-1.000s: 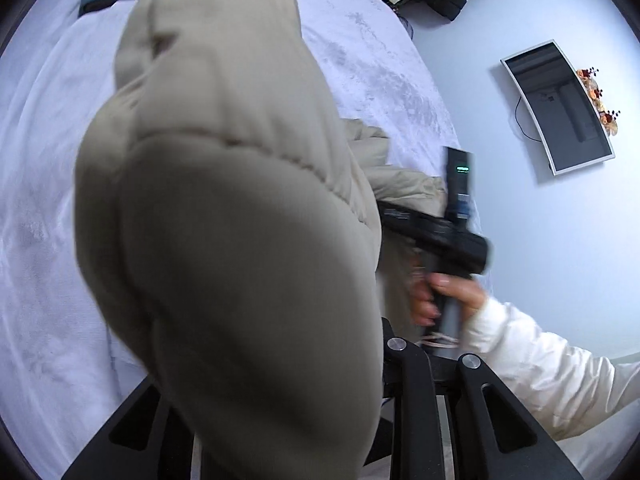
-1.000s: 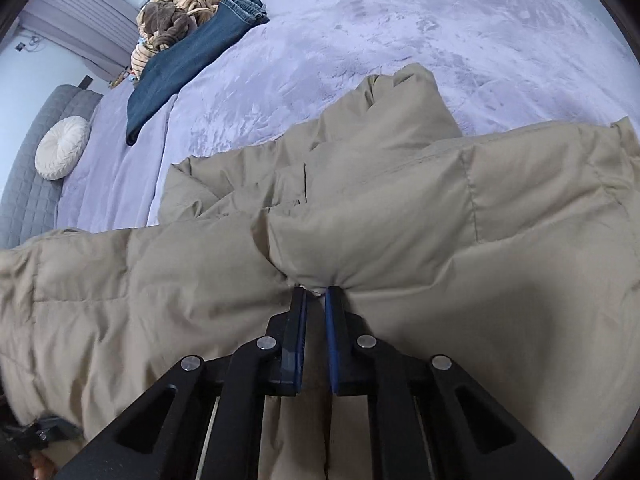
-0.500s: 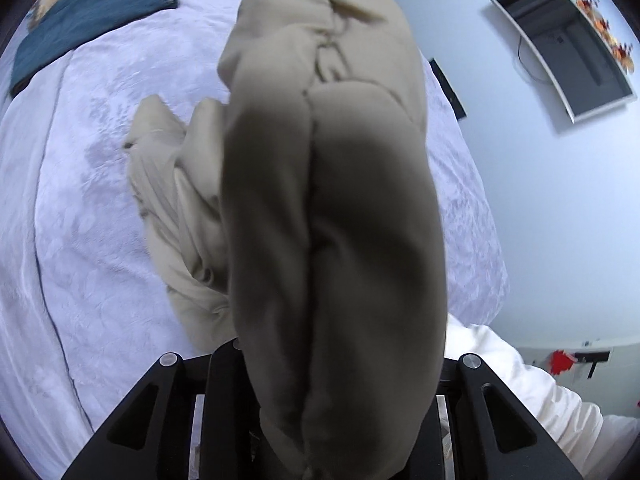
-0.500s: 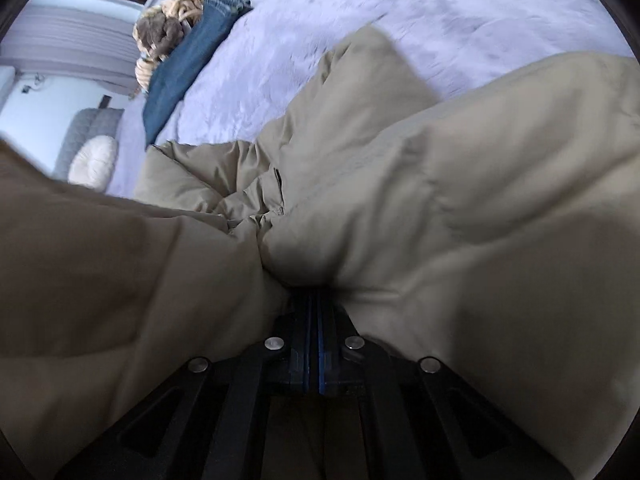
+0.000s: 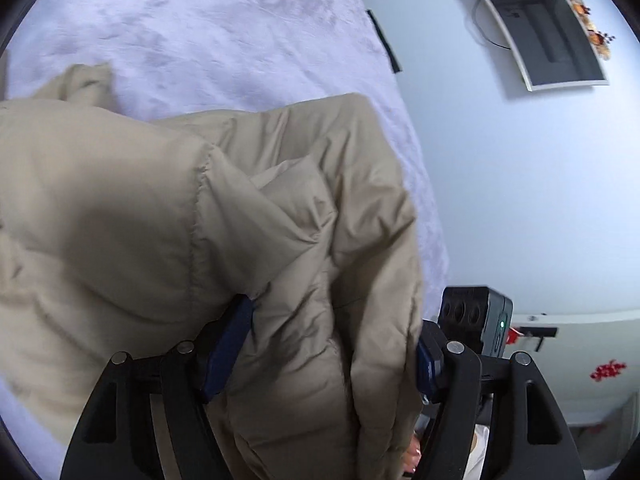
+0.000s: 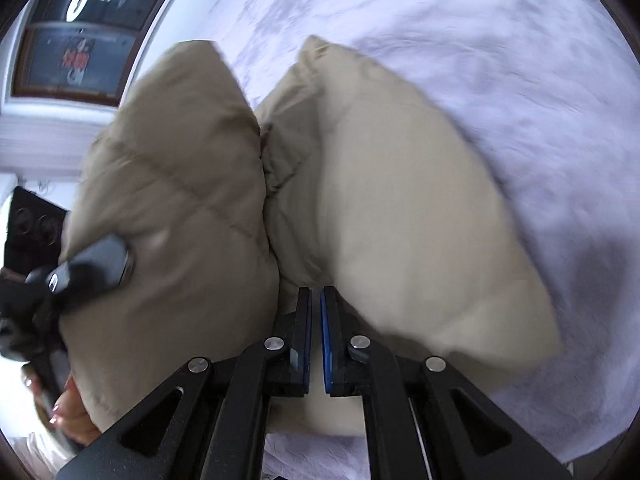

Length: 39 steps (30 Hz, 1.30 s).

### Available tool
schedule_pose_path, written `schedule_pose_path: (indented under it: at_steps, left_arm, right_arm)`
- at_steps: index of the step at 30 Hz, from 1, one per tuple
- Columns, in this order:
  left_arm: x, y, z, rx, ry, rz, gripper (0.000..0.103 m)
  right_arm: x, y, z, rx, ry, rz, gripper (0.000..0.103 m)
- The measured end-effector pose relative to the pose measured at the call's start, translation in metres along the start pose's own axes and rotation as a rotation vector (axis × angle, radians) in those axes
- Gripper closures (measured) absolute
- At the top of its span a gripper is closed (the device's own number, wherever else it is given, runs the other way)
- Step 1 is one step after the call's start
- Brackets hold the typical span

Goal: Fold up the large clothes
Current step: 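Lift the jacket with both tools and fold it over onto itself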

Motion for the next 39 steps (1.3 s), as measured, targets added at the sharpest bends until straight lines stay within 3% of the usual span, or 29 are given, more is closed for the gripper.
schedule_pose_path:
  at_steps: [1, 4, 5, 6, 7, 8, 14, 16, 19, 20, 21, 22, 23, 26, 30, 35, 39]
  left_arm:
    - [-0.001, -0.006, -0.001, 0.033, -0.010, -0.001, 0.019]
    - [-0.020, -0.012, 0.005, 0.038, -0.028, -0.007, 0.019]
    - [-0.019, -0.010, 0.005, 0.023, -0.028, -0.012, 0.019]
    - [-0.016, -0.017, -0.007, 0.007, -0.029, -0.020, 0.019]
    - [-0.014, -0.021, -0.016, -0.015, -0.034, -0.031, 0.019]
    - [-0.001, -0.020, -0.018, -0.037, -0.043, -0.042, 0.019]
    - [-0.011, -0.006, -0.015, -0.175, -0.137, -0.078, 0.019]
    - [-0.020, -0.004, -0.015, -0.216, -0.189, -0.117, 0.019]
    - [-0.023, 0.035, -0.016, -0.317, -0.262, -0.220, 0.019]
    - [-0.023, 0.051, -0.006, -0.371, -0.272, -0.260, 0.019]
    - [-0.024, 0.062, 0.006, -0.425, -0.272, -0.289, 0.019]
    - [-0.023, 0.073, 0.023, -0.485, -0.258, -0.315, 0.019]
    - [-0.021, 0.084, 0.038, -0.527, -0.240, -0.331, 0.019]
    - [-0.014, 0.100, 0.100, -0.663, -0.149, -0.327, 0.019]
    - [-0.024, 0.075, 0.151, -0.648, -0.028, -0.318, 0.019]
    - [-0.061, 0.021, 0.132, -0.681, -0.121, -0.303, 0.019]
    - [-0.072, 0.000, 0.106, -0.684, -0.201, -0.274, 0.019]
  right_arm:
    - [0.002, 0.006, -0.004, 0.003, -0.009, -0.009, 0.098]
    - [0.012, 0.026, -0.008, 0.022, -0.013, -0.035, 0.094]
    - [0.018, 0.035, -0.008, 0.029, -0.006, -0.045, 0.076]
    - [0.024, 0.046, -0.006, 0.033, 0.007, -0.059, 0.064]
    - [0.030, 0.059, -0.004, 0.026, 0.023, -0.081, 0.035]
    - [0.036, 0.071, -0.002, 0.010, 0.039, -0.097, 0.026]
    - [0.074, 0.094, 0.033, -0.098, 0.140, -0.014, 0.020]
    - [0.075, 0.081, 0.046, -0.055, 0.194, -0.016, 0.020]
    - [0.060, 0.055, 0.051, 0.079, 0.202, -0.063, 0.020]
    - [0.053, 0.051, 0.051, 0.095, 0.203, -0.085, 0.030]
    - [0.047, 0.050, 0.050, 0.130, 0.213, -0.116, 0.049]
    - [0.040, 0.048, 0.046, 0.208, 0.230, -0.141, 0.088]
    - [0.035, 0.048, 0.043, 0.255, 0.241, -0.169, 0.089]
    - [0.029, 0.053, 0.036, 0.282, 0.272, -0.198, 0.091]
    - [0.024, 0.061, 0.016, 0.318, 0.296, -0.223, 0.091]
    - [0.010, 0.058, -0.028, 0.364, 0.220, -0.209, 0.091]
    - [-0.001, 0.048, -0.068, 0.401, 0.148, -0.152, 0.089]
Point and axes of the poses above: each gripper's, at about its wrist camera, not at the fingertips, and y roughly against the way its jaws point, z to its left, x to its underside, the point moved 7 cm from there along -y, roughly the way its jaws point, and after that the axes turned 15 degrees about -y, right-handed, at the moved point
